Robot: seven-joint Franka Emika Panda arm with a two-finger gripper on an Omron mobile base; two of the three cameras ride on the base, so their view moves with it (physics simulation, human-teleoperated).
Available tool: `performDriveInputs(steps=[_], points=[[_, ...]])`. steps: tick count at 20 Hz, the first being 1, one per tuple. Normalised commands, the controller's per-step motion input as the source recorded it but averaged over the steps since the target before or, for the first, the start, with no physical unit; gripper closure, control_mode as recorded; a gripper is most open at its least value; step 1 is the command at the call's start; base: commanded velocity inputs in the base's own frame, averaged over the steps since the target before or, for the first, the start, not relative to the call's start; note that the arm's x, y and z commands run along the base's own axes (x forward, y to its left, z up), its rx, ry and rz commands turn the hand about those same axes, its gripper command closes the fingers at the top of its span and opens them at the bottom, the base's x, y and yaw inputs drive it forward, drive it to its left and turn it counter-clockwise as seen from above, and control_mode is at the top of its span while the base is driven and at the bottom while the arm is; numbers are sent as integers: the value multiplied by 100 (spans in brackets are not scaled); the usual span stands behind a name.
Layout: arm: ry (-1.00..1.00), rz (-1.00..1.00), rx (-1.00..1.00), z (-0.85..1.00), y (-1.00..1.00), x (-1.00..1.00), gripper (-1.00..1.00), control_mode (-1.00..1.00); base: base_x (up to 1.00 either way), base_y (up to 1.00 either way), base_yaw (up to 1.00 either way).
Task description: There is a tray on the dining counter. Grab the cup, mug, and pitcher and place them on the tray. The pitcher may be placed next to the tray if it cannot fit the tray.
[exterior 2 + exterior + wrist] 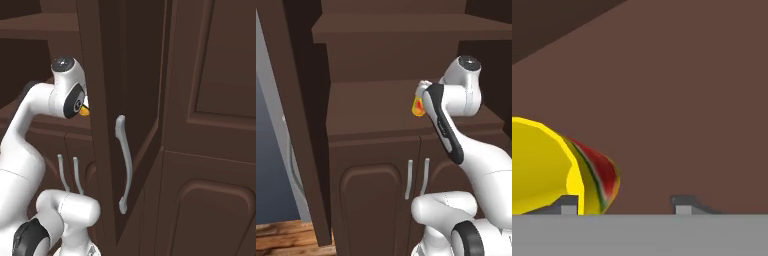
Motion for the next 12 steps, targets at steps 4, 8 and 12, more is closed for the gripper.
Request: performDriveInputs(steps=[4, 8, 12], points=[[-1, -7, 2, 0, 0, -41, 100, -100, 0, 0, 0], [-3, -7, 0, 23, 11, -48, 100, -100, 0, 0, 0], [6, -10, 0, 62, 0, -63, 100, -100, 0, 0, 0]])
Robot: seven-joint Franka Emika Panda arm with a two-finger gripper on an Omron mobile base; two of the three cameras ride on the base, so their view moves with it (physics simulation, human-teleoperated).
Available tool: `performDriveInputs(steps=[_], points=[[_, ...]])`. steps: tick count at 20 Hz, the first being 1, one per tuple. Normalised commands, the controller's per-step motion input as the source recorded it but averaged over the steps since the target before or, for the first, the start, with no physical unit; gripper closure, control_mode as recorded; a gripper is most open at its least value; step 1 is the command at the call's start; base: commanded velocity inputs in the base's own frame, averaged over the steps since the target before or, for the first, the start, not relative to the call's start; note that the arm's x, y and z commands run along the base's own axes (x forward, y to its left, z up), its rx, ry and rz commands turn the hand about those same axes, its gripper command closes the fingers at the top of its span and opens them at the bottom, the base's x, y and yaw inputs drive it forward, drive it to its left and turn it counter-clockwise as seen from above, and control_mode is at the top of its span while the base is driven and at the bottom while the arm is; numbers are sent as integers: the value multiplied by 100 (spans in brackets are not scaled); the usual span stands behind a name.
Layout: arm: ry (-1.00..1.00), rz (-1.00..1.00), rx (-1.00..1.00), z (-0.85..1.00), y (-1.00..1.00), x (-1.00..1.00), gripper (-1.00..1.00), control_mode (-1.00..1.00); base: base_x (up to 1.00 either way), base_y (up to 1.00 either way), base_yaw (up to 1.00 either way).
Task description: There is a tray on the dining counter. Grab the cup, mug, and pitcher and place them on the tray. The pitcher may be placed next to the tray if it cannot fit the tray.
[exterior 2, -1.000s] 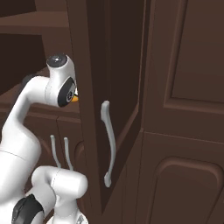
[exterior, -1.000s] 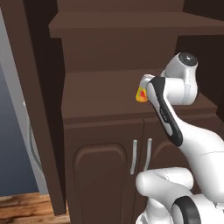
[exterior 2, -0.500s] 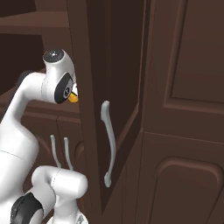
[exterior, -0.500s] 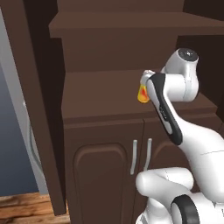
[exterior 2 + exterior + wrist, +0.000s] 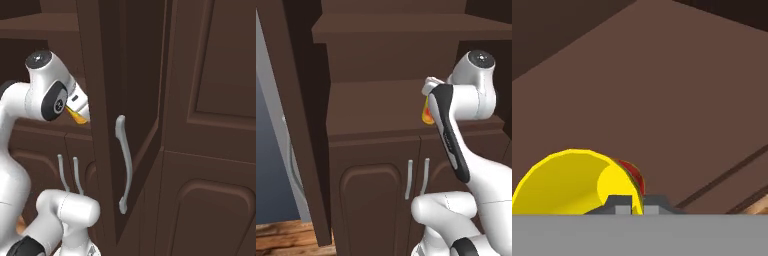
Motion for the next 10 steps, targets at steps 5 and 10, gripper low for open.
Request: performDriveInputs(steps=[5, 10], points=[[22, -13, 6, 3, 0, -76, 100, -100, 0, 0, 0], [14, -16, 13, 24, 0, -92, 100, -100, 0, 0, 0]])
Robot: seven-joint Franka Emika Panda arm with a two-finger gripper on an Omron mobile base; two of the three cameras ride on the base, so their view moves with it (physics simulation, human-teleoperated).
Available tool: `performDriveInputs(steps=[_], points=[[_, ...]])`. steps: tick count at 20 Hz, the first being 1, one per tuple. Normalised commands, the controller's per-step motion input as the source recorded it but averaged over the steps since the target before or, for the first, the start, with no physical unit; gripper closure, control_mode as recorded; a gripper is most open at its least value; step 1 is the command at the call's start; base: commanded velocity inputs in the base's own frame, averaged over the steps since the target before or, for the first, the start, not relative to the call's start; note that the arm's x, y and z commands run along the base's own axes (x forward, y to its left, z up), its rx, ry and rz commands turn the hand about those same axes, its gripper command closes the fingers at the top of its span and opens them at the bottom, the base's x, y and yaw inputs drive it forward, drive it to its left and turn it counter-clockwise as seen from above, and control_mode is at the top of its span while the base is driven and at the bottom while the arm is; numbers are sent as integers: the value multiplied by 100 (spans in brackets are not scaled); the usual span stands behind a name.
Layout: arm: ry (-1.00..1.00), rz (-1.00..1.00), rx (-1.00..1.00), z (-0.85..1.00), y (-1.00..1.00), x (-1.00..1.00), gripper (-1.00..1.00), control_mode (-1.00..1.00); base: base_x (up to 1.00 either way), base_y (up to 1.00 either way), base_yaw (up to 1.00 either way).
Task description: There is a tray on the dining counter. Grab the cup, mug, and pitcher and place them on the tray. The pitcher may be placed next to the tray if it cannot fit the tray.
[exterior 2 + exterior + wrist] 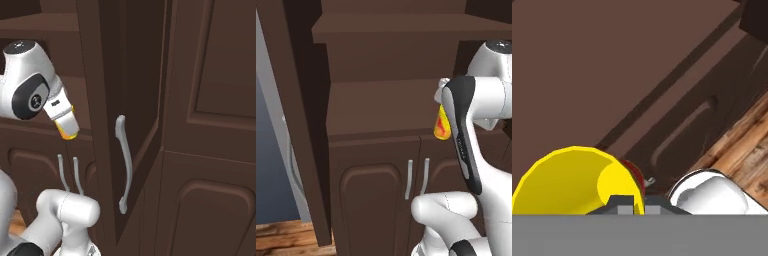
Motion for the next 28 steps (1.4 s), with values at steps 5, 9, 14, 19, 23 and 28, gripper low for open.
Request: performDriveInputs(steps=[5, 9, 14, 19, 23, 28], points=[[-8, -3, 0, 2, 0, -96, 100, -100, 0, 0, 0], [-8, 3, -1, 20, 0, -46, 100, -100, 0, 0, 0], [0, 8, 0, 4, 1, -53, 100, -100, 0, 0, 0], [-6, 14, -11, 0, 1, -14, 100, -100, 0, 0, 0], [-4, 10, -11, 0, 3, -10, 100, 100, -9, 1, 3], [0, 0, 0, 0, 0, 0, 100, 100, -71, 29, 8]])
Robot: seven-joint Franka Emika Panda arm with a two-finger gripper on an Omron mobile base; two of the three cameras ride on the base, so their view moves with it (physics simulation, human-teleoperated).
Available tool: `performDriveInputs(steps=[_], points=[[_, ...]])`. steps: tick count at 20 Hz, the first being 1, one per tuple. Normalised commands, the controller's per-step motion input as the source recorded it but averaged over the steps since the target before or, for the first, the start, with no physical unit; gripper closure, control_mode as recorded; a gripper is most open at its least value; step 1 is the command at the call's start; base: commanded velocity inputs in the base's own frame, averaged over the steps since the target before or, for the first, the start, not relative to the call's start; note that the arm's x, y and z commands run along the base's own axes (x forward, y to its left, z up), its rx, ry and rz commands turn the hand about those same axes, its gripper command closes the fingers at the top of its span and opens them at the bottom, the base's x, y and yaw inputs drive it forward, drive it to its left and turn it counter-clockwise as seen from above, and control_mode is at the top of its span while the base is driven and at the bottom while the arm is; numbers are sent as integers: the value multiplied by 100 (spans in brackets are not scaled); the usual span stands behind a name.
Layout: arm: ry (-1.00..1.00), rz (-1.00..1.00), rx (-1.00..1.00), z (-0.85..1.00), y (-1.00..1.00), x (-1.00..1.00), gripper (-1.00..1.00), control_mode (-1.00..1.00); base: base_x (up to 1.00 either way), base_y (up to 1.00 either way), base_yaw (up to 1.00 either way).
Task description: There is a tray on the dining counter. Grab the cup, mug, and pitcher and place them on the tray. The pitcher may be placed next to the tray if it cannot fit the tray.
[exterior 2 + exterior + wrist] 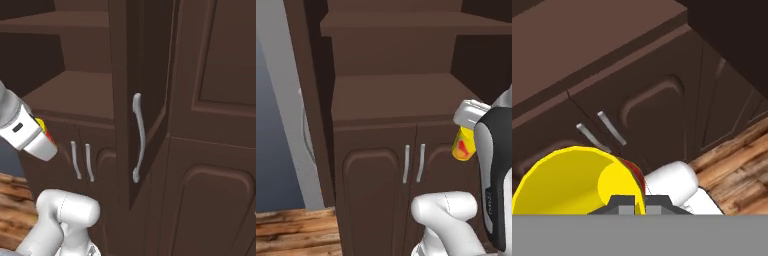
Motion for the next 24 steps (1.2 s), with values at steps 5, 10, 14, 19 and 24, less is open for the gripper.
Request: performDriveInputs(steps=[5, 10, 14, 19, 24], points=[[0, 0, 0, 0, 0, 0, 100, 100, -87, 41, 2], [0, 0, 0, 0, 0, 0, 100, 100, -100, 70, 10], [0, 0, 0, 0, 0, 0, 100, 100, -76, 90, 19], [0, 0, 0, 0, 0, 0, 100, 100, -57, 100, 33], [0, 0, 0, 0, 0, 0, 100, 100, -41, 100, 51]])
